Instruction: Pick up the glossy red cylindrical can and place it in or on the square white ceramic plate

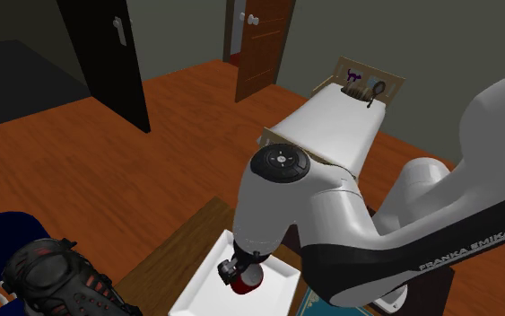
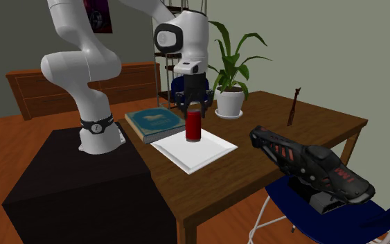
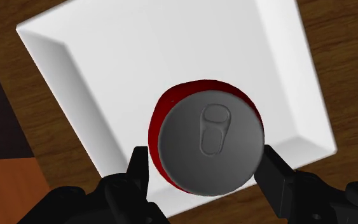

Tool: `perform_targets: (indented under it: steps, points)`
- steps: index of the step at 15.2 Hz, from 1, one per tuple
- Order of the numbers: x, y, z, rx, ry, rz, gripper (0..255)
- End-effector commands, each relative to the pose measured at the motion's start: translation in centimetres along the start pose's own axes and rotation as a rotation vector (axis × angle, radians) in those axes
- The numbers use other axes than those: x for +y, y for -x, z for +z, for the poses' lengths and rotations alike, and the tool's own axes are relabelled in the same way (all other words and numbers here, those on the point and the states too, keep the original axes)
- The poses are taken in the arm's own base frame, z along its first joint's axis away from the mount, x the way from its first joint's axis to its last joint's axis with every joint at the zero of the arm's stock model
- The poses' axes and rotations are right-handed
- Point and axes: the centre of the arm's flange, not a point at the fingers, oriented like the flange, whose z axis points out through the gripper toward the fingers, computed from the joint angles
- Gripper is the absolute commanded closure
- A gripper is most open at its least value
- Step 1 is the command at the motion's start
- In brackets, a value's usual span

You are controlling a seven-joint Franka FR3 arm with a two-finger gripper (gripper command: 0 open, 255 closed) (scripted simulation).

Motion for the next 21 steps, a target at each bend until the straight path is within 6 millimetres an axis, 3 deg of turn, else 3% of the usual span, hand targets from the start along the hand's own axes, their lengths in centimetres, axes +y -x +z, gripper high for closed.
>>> perform_targets:
  steps: [1, 5, 13, 14, 19, 21]
  points:
    - [0.0, 0.1, 1.1, 0.000, -0.001, 0.000, 255]
    - [0.0, 0.1, 3.3, 0.000, -0.001, 0.000, 255]
    - [0.0, 0.1, 3.3, 0.000, -0.001, 0.000, 255]
    - [0.0, 0.1, 3.3, 0.000, -0.001, 0.000, 0]
    - [0.0, 0.1, 3.3, 0.000, -0.001, 0.000, 0]
    - [0.0, 0.1, 0.6, 0.000, -0.001, 0.000, 0]
